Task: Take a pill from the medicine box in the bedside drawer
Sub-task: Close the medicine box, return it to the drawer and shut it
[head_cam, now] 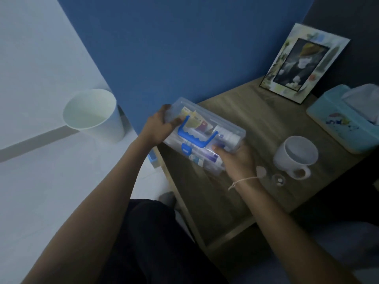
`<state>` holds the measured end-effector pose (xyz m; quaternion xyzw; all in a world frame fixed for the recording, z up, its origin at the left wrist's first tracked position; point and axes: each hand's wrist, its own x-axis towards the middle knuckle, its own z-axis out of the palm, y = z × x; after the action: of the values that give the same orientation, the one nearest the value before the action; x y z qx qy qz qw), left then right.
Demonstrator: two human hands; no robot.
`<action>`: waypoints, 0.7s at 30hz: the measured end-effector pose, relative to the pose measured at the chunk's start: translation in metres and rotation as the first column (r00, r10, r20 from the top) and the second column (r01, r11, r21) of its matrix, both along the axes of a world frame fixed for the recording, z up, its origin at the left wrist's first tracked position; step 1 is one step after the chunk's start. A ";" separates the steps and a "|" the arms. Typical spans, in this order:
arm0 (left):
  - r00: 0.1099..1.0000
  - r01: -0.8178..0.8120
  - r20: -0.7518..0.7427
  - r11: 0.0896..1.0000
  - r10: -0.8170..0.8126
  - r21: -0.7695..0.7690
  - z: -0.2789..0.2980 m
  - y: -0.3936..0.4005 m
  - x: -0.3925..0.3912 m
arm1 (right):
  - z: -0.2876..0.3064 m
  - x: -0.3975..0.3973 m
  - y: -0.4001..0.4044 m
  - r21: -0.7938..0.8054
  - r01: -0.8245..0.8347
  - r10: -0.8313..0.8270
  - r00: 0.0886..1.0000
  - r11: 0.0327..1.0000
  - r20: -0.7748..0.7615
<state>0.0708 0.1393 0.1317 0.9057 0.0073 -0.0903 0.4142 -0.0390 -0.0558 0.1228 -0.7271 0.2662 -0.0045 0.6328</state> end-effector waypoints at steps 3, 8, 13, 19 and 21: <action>0.997 0.039 -0.068 0.999 -0.038 0.013 -0.012 0.011 -0.012 | -0.007 -0.024 0.016 -0.035 -0.047 0.047 0.999 0.998 -0.004; 0.986 0.080 -0.146 0.997 -0.080 -0.001 -0.027 0.014 -0.019 | -0.017 -0.055 0.028 -0.192 -0.087 0.091 0.996 0.977 0.015; 0.977 0.167 -0.140 0.985 -0.161 0.032 -0.039 0.011 -0.019 | -0.048 -0.075 0.038 -0.212 -0.075 0.056 0.994 0.974 -0.095; 0.923 0.279 -0.317 0.947 -0.218 0.161 -0.078 -0.007 -0.013 | -0.089 -0.074 0.041 -0.234 -0.043 -0.013 0.973 0.971 -0.229; 0.899 0.308 -0.371 0.939 -0.234 0.154 -0.091 -0.012 -0.014 | -0.101 -0.074 0.040 -0.191 -0.030 -0.020 0.967 0.981 -0.255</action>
<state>0.0570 0.1271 0.0408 0.9059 -0.0372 -0.3044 0.2919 -0.1132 -0.0161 0.0223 -0.7801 0.3421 0.0653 0.5197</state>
